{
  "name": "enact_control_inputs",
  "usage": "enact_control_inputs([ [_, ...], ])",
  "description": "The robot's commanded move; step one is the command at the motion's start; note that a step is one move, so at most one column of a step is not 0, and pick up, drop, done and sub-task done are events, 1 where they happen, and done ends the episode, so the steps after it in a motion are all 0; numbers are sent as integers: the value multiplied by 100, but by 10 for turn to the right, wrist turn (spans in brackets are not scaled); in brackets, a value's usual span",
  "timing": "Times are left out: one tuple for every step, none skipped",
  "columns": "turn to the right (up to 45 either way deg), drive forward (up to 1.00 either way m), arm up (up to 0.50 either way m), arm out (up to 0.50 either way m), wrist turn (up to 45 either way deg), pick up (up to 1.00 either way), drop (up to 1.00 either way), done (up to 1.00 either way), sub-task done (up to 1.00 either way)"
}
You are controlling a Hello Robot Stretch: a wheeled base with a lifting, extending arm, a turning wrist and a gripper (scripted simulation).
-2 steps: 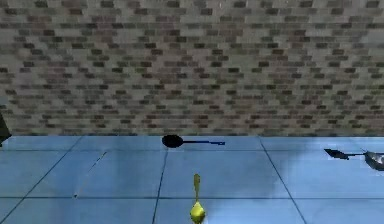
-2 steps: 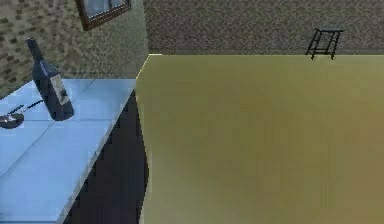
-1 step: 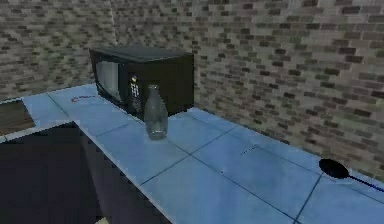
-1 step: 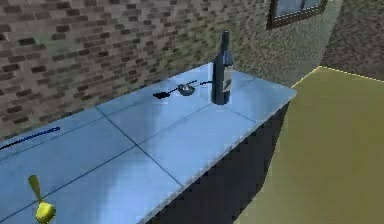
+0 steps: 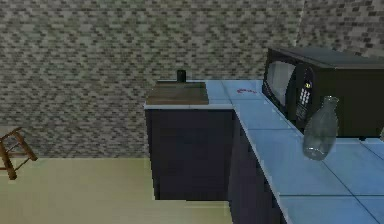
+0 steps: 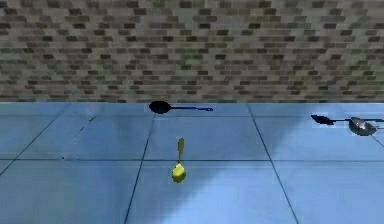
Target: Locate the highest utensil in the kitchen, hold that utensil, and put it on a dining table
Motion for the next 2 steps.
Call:
enact_control_inputs([
  [-240, 0, 0, 0, 0, 0, 0, 0, 0],
  [0, 0, 50, 0, 0, 0, 0, 0, 0],
])
